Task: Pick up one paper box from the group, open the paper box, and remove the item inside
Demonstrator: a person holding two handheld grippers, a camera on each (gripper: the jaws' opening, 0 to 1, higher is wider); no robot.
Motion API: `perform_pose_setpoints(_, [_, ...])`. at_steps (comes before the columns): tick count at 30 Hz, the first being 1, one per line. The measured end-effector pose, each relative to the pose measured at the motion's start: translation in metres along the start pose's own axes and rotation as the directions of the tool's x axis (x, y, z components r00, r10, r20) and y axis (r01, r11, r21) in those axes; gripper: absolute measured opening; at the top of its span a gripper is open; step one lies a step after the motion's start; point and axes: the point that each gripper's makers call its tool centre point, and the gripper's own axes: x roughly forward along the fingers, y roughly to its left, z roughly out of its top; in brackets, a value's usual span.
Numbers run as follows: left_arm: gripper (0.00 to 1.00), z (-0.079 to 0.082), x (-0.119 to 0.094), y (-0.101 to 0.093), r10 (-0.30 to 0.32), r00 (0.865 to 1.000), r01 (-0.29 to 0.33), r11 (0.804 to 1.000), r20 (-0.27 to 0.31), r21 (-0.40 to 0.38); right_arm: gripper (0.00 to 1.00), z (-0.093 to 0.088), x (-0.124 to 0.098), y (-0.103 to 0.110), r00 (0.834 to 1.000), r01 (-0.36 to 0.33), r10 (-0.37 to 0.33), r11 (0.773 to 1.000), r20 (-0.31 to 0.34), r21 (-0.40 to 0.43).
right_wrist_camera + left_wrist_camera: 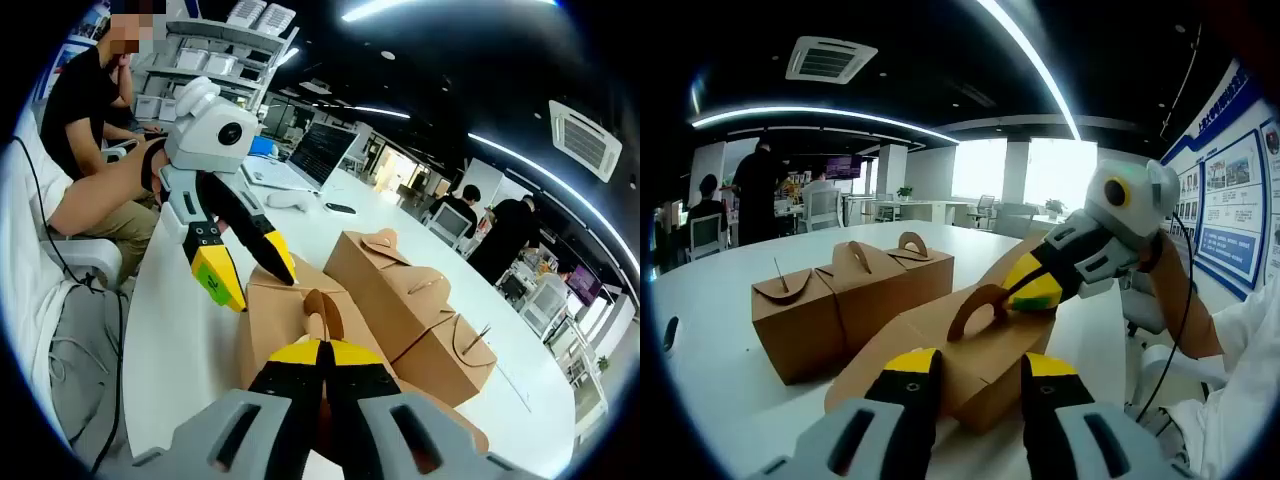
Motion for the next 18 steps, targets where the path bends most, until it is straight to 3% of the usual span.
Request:
perform_pose_setpoints(5, [0.37,0.0,0.0,-0.002,-0.005,1.0,0.005,1.0,-0.001,0.008,0.03,0.001,-0.002,-0.001,1.0,0.007,-0.007,1.0,0.006,0.0])
perform_pose_setpoints(12, [0.47,-0.001,0.003,-0.013,0.014,0.999,-0.008,0.989,-0.039,0.147,0.03,0.004,-0.003,-0.001,1.0,0.012,-0.012,1.0,0.012,-0.006])
perform_pose_setpoints(18, [0.52,0.0,0.006,-0.014,0.039,0.998,-0.03,0.977,-0.039,0.209,0.03,0.007,-0.005,0.001,1.0,0.007,-0.006,1.0,0.021,-0.021])
